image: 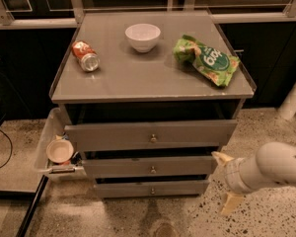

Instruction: Open bottom drawer

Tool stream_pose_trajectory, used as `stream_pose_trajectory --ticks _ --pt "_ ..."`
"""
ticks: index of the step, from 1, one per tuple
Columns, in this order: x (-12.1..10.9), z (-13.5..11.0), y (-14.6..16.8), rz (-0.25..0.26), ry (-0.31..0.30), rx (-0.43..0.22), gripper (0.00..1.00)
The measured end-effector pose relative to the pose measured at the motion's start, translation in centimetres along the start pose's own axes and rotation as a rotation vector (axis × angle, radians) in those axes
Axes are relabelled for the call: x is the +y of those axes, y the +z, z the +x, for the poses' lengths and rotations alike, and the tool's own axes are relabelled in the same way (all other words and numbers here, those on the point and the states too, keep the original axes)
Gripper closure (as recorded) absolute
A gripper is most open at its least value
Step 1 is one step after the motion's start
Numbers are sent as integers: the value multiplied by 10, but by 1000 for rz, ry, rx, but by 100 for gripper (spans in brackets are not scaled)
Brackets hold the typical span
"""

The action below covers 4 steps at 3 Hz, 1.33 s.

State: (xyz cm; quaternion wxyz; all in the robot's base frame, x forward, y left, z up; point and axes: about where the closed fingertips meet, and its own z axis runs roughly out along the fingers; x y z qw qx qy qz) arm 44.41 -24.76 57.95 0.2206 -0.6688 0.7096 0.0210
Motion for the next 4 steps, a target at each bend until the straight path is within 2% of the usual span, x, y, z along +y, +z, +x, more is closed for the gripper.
stream_pose_trajectory --ticks 1,3,4 --pt "15 14 66 -34 -34 -19 0" --pt "50 43 177 -74 -61 -125 0" --pt "49 43 175 -72 -61 -123 0"
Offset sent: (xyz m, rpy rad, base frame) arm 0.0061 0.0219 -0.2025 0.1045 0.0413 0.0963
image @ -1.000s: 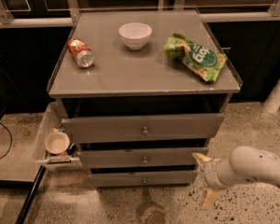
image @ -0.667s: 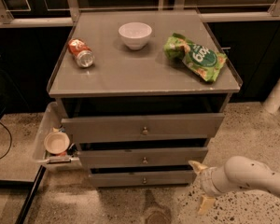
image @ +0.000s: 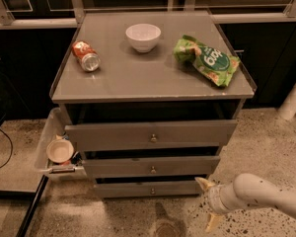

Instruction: Open bottom drawer

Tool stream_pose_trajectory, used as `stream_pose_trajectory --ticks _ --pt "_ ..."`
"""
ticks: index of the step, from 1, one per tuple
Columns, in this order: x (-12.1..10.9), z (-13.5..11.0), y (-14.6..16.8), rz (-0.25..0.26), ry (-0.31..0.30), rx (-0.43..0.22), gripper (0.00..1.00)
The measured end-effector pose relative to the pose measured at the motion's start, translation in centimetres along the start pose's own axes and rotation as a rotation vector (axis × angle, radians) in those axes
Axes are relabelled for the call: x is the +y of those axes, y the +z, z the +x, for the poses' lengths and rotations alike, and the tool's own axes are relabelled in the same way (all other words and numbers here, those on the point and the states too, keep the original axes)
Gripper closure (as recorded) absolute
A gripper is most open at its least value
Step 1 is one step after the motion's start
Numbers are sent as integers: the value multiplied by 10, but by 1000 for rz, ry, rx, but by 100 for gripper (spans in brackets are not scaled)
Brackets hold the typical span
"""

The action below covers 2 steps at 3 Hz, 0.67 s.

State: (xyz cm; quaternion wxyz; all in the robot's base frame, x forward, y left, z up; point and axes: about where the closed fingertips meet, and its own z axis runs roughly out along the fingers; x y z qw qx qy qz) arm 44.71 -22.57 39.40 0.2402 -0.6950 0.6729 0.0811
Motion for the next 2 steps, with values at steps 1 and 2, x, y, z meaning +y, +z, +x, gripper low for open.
stream_pose_trajectory --ticks 1,2 --pt "6 9 25 -3 22 -2 0" --pt "1 30 68 5 40 -5 0"
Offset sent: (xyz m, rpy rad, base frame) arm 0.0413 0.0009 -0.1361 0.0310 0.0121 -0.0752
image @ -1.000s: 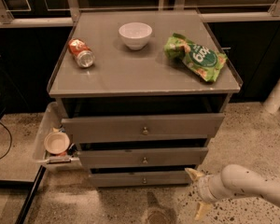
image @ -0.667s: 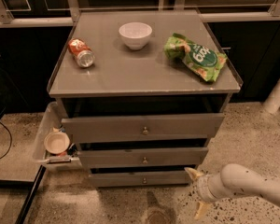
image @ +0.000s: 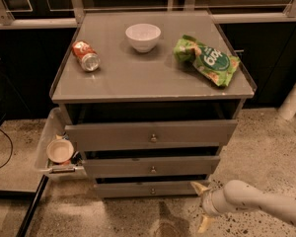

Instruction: Open bottom drawer

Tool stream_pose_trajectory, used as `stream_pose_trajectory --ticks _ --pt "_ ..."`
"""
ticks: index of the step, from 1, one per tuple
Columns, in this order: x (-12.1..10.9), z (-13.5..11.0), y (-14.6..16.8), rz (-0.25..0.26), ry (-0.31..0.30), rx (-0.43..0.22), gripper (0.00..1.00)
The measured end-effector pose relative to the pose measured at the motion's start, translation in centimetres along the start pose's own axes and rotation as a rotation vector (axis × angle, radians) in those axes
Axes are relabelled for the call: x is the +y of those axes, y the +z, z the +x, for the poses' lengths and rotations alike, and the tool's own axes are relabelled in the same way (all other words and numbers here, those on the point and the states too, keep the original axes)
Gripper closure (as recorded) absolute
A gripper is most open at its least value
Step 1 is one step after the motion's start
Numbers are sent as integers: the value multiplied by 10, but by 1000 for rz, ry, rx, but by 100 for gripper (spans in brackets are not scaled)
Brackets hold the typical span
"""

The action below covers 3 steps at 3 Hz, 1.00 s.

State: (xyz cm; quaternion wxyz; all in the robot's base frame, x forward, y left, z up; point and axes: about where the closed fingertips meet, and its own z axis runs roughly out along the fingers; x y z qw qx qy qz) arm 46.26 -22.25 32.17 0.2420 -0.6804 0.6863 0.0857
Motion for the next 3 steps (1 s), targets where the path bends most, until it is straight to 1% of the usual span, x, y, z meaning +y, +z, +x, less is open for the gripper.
stream_pose_trajectory --ticks 1,2,3 --pt "-10 13 38 8 3 -29 0" --pt "-34 27 66 11 -26 -53 0" --pt "-37 28 79 6 -25 -53 0"
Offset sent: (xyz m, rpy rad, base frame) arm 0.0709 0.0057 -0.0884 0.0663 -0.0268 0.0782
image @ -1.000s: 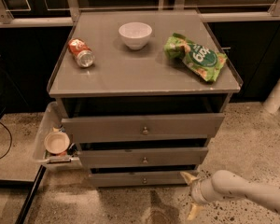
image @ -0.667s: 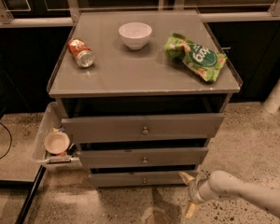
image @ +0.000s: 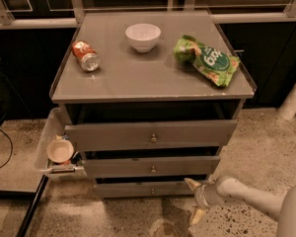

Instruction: Open bottom drawer

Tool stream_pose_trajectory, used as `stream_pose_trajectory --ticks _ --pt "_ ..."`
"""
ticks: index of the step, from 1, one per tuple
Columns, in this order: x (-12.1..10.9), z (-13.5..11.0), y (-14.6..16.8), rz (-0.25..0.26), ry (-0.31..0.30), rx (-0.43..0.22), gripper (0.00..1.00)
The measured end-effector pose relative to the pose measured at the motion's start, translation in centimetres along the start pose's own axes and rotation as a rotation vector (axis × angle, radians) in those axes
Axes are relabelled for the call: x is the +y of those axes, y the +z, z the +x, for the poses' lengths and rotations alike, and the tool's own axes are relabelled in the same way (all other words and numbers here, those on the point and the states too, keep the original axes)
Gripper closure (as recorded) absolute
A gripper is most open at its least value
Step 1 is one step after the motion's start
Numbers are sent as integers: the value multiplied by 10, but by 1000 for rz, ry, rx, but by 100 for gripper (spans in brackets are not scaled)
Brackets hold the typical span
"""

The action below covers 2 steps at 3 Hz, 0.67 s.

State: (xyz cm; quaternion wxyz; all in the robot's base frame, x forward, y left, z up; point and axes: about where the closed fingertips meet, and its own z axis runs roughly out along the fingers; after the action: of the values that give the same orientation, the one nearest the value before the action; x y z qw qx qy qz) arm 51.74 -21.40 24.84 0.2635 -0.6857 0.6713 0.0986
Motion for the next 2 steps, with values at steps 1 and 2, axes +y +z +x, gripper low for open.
stream_pose_trajectory --ticks 1,2 --pt "-13 2 29 -9 -15 -7 0" --pt "-27 8 47 8 -30 -8 0"
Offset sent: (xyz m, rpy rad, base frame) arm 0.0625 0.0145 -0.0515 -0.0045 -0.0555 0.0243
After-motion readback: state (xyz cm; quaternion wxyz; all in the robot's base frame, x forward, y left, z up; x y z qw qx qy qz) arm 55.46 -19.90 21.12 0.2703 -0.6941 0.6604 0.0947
